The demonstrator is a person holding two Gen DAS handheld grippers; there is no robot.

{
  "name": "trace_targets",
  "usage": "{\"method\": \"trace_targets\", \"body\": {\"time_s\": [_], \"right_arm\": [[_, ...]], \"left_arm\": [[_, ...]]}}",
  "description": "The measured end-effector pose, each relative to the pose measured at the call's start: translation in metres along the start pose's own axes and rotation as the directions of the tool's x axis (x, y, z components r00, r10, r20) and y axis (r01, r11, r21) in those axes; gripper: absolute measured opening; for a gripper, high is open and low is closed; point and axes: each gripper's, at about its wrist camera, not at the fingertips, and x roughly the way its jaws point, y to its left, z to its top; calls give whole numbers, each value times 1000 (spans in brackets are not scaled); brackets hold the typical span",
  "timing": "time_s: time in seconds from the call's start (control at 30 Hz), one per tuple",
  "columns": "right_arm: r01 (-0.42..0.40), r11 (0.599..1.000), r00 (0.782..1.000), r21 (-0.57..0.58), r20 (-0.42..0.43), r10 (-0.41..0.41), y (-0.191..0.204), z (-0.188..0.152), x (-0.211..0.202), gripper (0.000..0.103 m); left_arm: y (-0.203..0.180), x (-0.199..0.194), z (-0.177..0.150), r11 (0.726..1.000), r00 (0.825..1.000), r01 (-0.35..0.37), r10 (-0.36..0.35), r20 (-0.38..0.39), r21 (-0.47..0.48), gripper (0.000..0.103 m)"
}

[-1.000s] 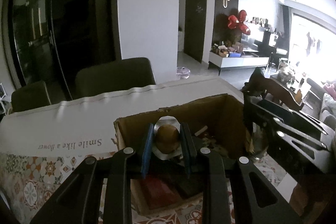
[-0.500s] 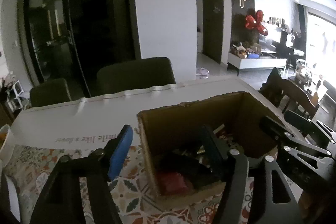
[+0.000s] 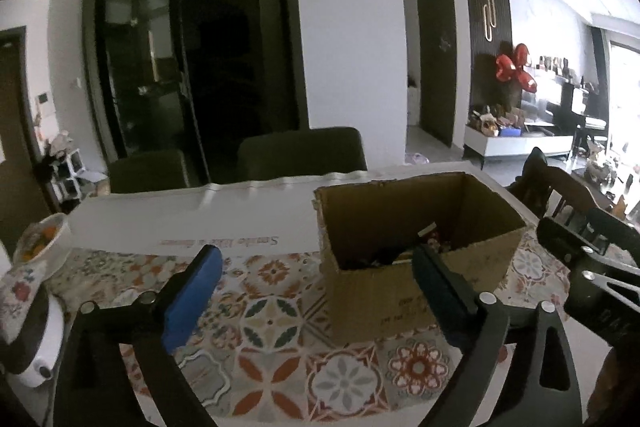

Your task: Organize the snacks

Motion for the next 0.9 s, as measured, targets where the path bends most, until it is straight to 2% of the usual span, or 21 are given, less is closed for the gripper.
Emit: {"method": "trace_targets", "body": {"time_s": [0.13,0.37,0.7,0.9], "right_arm": [[10,1000,1000,-6,21,-9,-1,-7,-27,91],[-9,1000,999,-19,35,10,-2,-21,-74,93],[-26,999,999,-28,47,27,-7,-51,-134,93],[-35,997,998,-62,50,38,-1,-64,-157,93]], "left_arm": [[3,-36,-9,999,998,-36,35,44,6,103],[4,-91,-25,999,996,-53,52,76,11,103],[2,-155,-52,998,995,-58,58,84,-3,103],[6,-177,-67,998,996,-58,59,65,-19,103]]}}
